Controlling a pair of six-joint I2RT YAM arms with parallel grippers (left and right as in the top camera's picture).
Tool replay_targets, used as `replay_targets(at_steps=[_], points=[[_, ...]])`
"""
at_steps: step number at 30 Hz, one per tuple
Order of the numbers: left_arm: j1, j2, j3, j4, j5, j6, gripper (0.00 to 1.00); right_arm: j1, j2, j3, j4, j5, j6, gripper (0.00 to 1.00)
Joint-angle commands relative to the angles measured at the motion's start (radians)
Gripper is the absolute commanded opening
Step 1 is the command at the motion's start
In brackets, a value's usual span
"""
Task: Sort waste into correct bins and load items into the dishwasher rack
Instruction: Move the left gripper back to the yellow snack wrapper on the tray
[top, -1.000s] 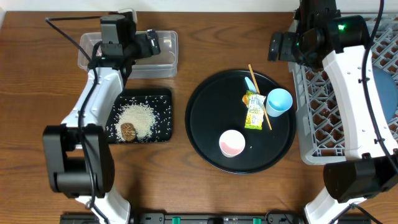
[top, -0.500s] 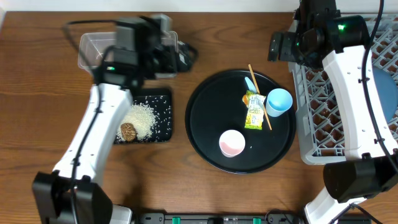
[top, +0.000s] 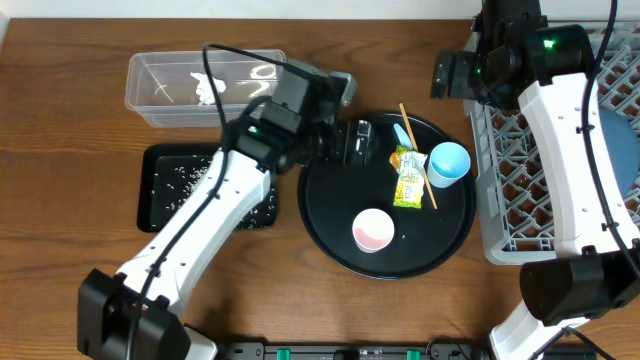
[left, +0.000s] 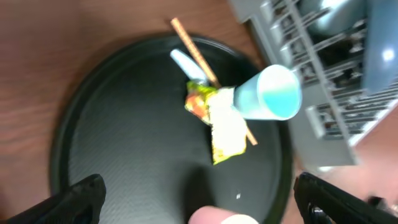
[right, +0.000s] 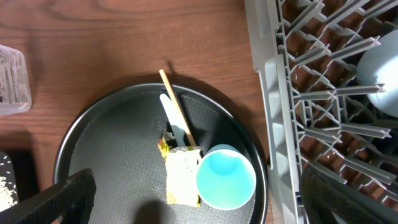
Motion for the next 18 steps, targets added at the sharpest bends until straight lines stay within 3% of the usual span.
replay_targets(at_steps=[1,8,14,18], points=[[-0.022,0.0,-0.002,-0.011,-0.095,-0.006,0.98,-0.002,0.004,0.0,0.002,0.01,0.013,0.99],[-0.061,0.015,-0.002,-0.063,-0.094,-0.005,0.98,-0.002,0.004,0.0,0.092,0.032,-0.021,0.99],[-0.092,0.059,-0.002,-0.051,-0.093,-0.006,0.98,-0.002,0.003,0.0,0.026,-0.206,0.029,0.99],[-0.117,0.089,-0.002,-0.045,-0.094,-0.005,0.98,-0.01,0.0,0.0,0.026,-0.224,0.027,0.99]])
